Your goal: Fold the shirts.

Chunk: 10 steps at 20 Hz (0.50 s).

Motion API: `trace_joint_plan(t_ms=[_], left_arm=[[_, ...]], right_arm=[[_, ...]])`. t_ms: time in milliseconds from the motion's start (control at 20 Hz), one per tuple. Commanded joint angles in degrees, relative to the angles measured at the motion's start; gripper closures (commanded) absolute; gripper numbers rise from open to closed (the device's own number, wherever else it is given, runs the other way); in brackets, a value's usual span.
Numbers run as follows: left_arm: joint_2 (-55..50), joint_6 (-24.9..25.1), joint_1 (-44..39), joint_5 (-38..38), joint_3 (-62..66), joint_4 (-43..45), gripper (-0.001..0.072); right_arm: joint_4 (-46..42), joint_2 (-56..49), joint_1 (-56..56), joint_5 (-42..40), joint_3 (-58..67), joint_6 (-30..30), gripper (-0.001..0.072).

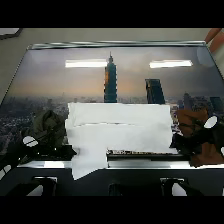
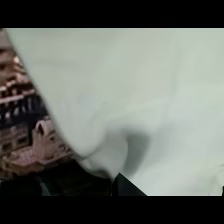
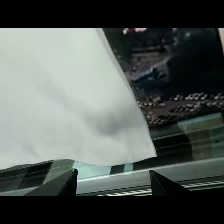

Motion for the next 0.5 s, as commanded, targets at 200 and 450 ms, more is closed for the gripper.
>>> trace_joint_plan(t_ms=[200,450], left_arm=[[0.15,-0.11,-0.39,-0.81,-0.26,-0.04,0.0679],[0.15,-0.09,-0.37,-0.87,-0.26,-0.04,0.0680]], right_arm=[[-0.42,-2.40,-0.02,-8.26,-4.57,-0.24,0.0166],[4.52,-5.49,-0.02,-11.02,-4.57,-0.81,0.0400]])
